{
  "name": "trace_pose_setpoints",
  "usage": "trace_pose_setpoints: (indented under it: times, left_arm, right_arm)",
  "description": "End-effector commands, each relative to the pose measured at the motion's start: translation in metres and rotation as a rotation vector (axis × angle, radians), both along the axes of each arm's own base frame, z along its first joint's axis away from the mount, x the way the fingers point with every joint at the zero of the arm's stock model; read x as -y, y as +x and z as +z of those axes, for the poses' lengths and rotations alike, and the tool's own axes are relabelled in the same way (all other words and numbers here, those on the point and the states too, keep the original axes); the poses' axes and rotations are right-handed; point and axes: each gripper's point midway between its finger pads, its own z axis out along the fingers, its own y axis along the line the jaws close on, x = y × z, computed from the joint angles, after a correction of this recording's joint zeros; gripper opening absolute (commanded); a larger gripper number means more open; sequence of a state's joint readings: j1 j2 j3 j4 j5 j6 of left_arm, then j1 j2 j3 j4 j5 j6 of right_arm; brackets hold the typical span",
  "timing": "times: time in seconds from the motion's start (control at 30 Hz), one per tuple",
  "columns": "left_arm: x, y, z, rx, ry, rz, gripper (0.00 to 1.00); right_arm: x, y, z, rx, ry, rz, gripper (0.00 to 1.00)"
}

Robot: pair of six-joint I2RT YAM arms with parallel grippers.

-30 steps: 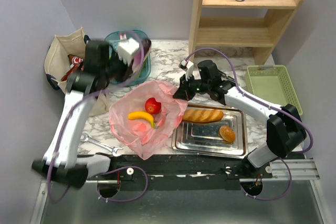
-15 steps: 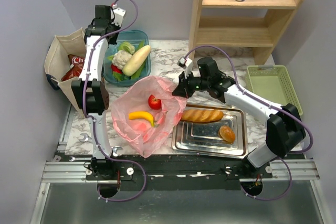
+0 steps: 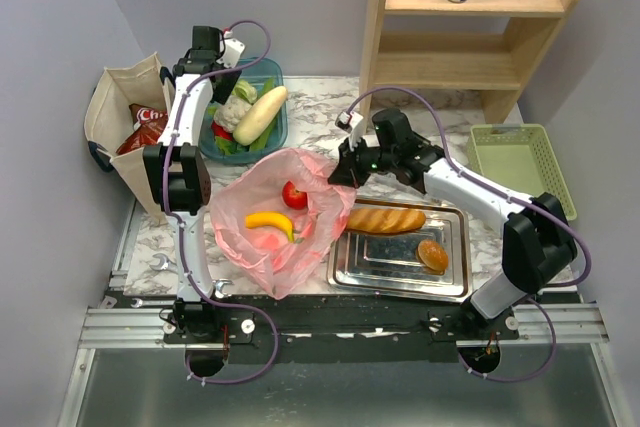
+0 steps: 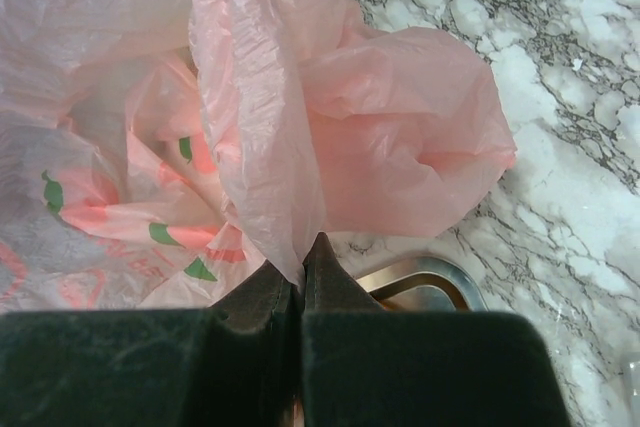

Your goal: Untie the knot of the grocery bags and take out the mixed food

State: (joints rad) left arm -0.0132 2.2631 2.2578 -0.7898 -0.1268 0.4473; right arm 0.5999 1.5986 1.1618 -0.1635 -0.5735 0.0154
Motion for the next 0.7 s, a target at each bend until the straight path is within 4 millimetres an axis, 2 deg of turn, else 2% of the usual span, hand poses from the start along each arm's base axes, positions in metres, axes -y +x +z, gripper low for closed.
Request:
trace_pose_setpoints:
  times: [0.0,0.1,0.2,0.27,0.3,0.37,0.47,0.53,0.67]
  left_arm:
    - [-0.002,-0.001,0.02,0.04,0.0,-0.004,0.71]
    - [0.013,-0.011,0.049,0.087,-0.083,-0.026,0.79]
    - [0.031,-0.031,0.088,0.129,-0.173,-0.062,0.81]
    - [0.045,-0.056,0.112,0.139,-0.255,-0.101,0.82]
    - [0.056,-0.072,0.116,0.128,-0.304,-0.137,0.83]
    - [0.076,-0.111,0.134,0.148,-0.396,-0.207,0.85]
    - [0.099,-0.162,0.137,0.156,-0.486,-0.316,0.87]
    - [0.104,-0.19,0.13,0.136,-0.527,-0.315,0.88]
    - [0.107,-0.237,0.103,0.061,-0.557,-0.303,0.91]
  right_arm:
    - [-0.004,0.011,0.013,0.059,0.01,0.025,0.02]
    - [-0.008,0.014,0.018,0.078,0.025,0.038,0.09]
    - [-0.011,0.017,0.025,0.099,0.035,0.053,0.17]
    - [-0.013,0.019,0.033,0.125,0.039,0.064,0.23]
    - [-0.013,0.021,0.036,0.14,0.038,0.066,0.25]
    - [-0.013,0.023,0.042,0.164,0.036,0.066,0.38]
    - [-0.013,0.026,0.051,0.197,0.037,0.073,0.68]
    - [-0.013,0.027,0.061,0.225,0.043,0.079,0.77]
    - [-0.01,0.028,0.088,0.312,0.047,0.089,0.86]
